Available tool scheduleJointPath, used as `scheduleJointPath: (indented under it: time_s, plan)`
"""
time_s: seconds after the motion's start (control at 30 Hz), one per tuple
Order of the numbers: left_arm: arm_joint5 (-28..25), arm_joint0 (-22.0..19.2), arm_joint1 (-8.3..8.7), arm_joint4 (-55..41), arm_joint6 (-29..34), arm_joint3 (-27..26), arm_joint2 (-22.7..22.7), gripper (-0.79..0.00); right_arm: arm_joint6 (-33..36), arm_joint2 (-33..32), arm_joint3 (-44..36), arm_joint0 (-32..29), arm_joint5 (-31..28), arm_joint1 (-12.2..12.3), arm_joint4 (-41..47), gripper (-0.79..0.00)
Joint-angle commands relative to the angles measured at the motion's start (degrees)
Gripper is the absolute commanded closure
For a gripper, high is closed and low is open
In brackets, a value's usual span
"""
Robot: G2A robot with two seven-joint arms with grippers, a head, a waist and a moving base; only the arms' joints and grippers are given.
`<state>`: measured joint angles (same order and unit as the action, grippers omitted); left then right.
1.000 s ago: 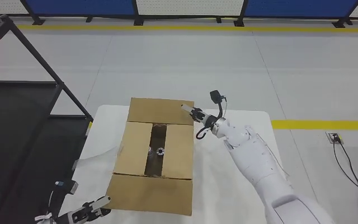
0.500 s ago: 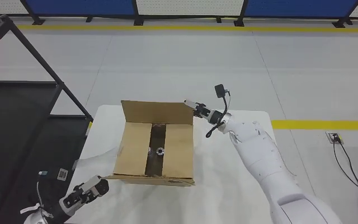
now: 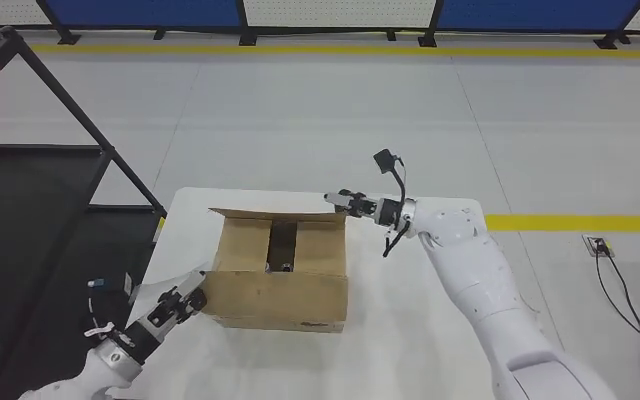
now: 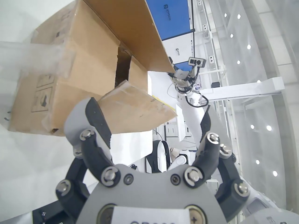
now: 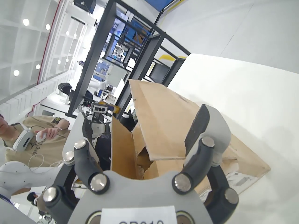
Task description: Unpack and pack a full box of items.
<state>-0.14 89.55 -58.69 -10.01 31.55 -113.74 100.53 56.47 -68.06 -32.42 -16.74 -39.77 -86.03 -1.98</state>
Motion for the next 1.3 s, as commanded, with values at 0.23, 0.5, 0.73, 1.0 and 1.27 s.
scheduleJointPath:
  time_s: [0.23, 0.5, 0.73, 1.0, 1.27]
  plan:
    - [4.8, -6.0, -0.28, 4.7, -2.9, 3.7, -5.8, -0.785, 1.2, 0.2, -11.8, -5.8, 10.6, 1.7, -4.1, -0.785]
    - [1.6, -7.1, -0.34, 5.4, -1.2, 4.3, -7.2, -0.785, 0.0, 0.5, -14.4, -6.8, 16.9, 2.0, -5.7, -0.785]
    - [1.5, -6.9, -0.44, 5.5, -2.0, 4.5, -7.6, -0.785, -1.1, 1.1, -16.1, -8.0, 18.8, 2.0, -6.6, -0.785]
    - [3.4, -8.3, -0.74, 8.2, -5.2, 4.9, -9.6, -0.785, -0.4, 1.7, -23.9, -12.4, 28.7, 2.5, -6.5, -0.785]
    - [4.8, -9.9, -1.04, 11.2, -7.0, 5.7, -11.9, -0.785, 2.3, 0.6, -28.8, -16.0, 31.8, 3.2, -1.8, -0.785]
